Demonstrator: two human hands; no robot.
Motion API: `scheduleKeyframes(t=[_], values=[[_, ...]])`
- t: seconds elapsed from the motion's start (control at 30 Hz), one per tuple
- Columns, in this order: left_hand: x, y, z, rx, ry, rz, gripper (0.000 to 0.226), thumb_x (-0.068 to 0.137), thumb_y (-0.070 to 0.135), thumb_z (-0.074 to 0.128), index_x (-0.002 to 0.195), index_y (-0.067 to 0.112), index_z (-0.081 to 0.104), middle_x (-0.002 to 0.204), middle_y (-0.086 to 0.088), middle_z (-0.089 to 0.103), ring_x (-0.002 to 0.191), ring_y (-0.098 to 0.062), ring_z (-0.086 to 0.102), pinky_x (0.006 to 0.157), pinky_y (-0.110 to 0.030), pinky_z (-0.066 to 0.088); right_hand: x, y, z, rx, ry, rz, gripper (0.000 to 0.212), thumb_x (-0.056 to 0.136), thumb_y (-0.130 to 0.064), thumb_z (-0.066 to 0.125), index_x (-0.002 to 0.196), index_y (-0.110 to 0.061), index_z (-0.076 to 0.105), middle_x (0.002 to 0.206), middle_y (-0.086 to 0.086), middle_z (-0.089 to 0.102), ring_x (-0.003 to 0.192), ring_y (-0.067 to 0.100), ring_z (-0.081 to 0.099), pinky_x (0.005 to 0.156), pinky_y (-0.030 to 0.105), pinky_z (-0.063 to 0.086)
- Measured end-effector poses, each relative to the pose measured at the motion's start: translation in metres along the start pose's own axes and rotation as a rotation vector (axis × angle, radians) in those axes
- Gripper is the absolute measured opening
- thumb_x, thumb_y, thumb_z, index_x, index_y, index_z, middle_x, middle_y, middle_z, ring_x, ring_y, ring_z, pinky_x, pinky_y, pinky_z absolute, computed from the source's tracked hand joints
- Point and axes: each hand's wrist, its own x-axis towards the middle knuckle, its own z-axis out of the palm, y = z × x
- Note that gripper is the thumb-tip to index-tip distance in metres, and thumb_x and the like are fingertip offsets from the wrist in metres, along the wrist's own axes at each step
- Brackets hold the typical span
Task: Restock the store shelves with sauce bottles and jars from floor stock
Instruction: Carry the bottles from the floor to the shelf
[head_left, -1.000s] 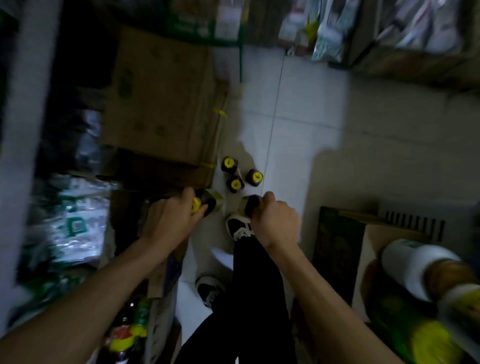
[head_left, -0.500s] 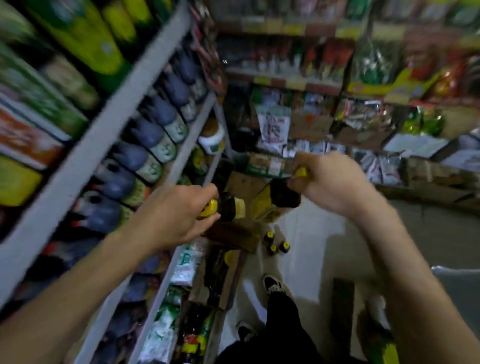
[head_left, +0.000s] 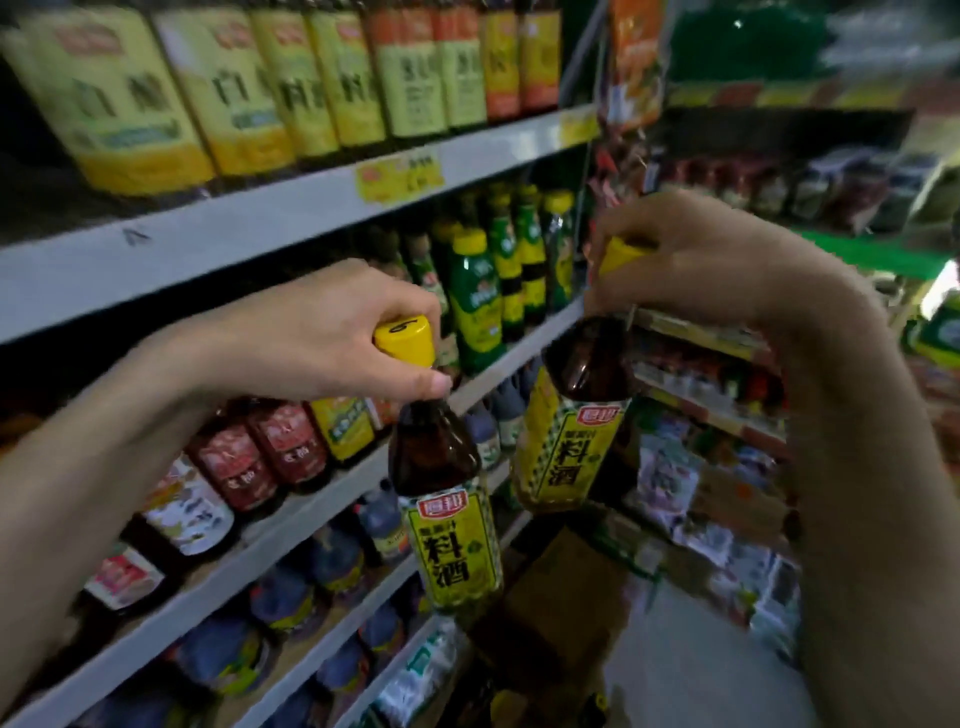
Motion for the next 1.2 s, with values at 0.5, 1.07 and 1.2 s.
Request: scheduleKeyframes(t=[0.5,1.07,1.2], values=[[-0.060,0.032,-0.166,0.355,0.316,-0.522,0.029,0.071,0.050,0.066,0.078,0.022,0.063,0.068,0.001,0.059,0.052,-0.004,0.049,0.048,-0.019,0.036,0.128,-0.136,-0.016,0.006,0.088,-0.618,0.018,0.066,-0.040,0.068,0.079,-0.033,0.057,0.060,-0.003,0.063,0.052,0.011,0.057,0.049,0.038,0.048],[-0.105,-0.008,-0.320,0.352,0.438,-0.780,0.029,0.077,0.040,0.072,0.090,0.014,0.067,0.069,0.010,0.063,0.057,0.004,0.058,0.052,-0.019,0.043,0.239,-0.297,-0.009,0.094,0.204,-0.813,0.018,0.075,-0.035,0.071,0.077,-0.032,0.053,0.076,-0.008,0.058,0.064,0.006,0.057,0.050,0.022,0.037],[-0.106,-0.038,-0.331,0.283,0.338,-0.872,0.031,0.072,0.037,0.076,0.089,0.013,0.069,0.075,0.001,0.068,0.062,-0.010,0.064,0.052,-0.023,0.046,0.262,-0.317,0.004,0.097,0.176,-0.742,0.015,0.074,-0.032,0.071,0.081,-0.026,0.059,0.071,-0.003,0.064,0.053,0.008,0.062,0.038,0.019,0.042]])
